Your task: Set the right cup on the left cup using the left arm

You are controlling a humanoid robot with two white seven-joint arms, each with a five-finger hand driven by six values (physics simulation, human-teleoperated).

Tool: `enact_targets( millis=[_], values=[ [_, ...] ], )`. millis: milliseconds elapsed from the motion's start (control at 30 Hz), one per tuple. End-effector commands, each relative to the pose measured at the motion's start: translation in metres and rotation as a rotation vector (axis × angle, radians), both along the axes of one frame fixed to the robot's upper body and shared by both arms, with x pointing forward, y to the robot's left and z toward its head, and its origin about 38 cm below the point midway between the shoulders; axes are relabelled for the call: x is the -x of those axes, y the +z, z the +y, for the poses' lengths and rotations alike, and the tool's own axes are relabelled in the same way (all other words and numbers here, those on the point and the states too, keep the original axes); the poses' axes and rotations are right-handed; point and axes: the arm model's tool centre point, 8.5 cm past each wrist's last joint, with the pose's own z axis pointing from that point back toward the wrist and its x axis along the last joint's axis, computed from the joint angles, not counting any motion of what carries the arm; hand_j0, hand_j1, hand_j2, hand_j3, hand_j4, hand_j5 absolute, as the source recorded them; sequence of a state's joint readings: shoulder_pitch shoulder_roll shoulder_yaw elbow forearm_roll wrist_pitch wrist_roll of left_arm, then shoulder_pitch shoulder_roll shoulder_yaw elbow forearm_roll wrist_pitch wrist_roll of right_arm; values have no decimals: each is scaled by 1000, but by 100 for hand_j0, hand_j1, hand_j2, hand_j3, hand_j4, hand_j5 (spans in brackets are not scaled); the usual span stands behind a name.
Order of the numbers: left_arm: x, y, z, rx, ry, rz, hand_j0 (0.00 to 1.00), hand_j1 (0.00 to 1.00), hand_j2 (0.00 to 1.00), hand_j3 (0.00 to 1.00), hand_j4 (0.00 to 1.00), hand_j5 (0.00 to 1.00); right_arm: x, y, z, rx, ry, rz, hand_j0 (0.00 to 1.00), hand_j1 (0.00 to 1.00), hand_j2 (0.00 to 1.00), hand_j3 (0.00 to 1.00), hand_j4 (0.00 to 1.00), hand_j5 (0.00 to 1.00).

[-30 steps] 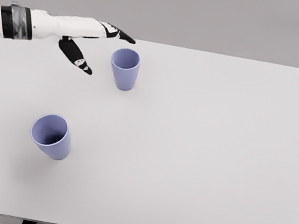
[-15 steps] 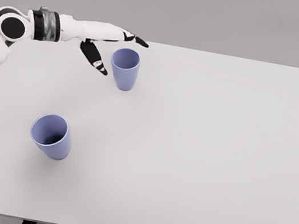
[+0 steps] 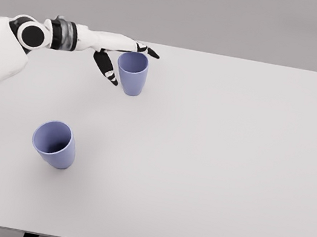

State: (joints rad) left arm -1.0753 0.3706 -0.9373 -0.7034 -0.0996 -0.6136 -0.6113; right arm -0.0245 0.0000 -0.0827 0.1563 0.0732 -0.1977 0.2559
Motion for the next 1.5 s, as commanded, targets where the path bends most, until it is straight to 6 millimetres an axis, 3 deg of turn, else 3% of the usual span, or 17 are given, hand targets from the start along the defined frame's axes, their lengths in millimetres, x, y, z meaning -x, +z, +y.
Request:
enact_targets(
  millis=[0,33,167,333,433,467,667,800,1000,1333,1467],
  values=[
    [-1,0,0,6,7,4,96,96,96,96,96,96,0,0,0,0,0,0,100,100,100,100,100,100],
    [-1,0,0,7,7,3,84,84,84,84,84,84,0,0,0,0,0,0,100,100,100,100,100,100],
    [-1,0,2,11,10,3,69,69,69,69,69,69,0,0,0,0,0,0,100,100,100,100,100,100],
    [-1,2,5,17,14,-1,64,64,64,64,64,64,0,0,0,0,0,-1,100,100,100,100,100,100],
    [8,18,-3,47,-43,-40,63,63,63,63,63,63,0,0,0,0,0,-1,100,100,100,100,100,100],
    [12,27,8,54,-46,-55,62,62,62,62,62,62,0,0,0,0,0,0,100,100,100,100,100,100],
    [57,83,53,116,-120,-135,60,60,60,60,60,60,0,0,0,0,0,-1,100,100,100,100,100,100],
    [108,118,84,146,-172,-153,58,58,58,58,58,58,1,0,0,0,0,2,100,100,100,100,100,100],
    [163,154,119,145,-179,-149,58,58,58,58,58,58,0,0,0,0,0,0,100,100,100,100,100,100],
    [205,159,150,125,-127,-75,58,58,58,58,58,58,0,0,0,0,0,0,100,100,100,100,100,100],
    [207,147,151,128,-122,-42,58,58,58,58,58,58,0,0,0,0,0,0,100,100,100,100,100,100]
  ],
)
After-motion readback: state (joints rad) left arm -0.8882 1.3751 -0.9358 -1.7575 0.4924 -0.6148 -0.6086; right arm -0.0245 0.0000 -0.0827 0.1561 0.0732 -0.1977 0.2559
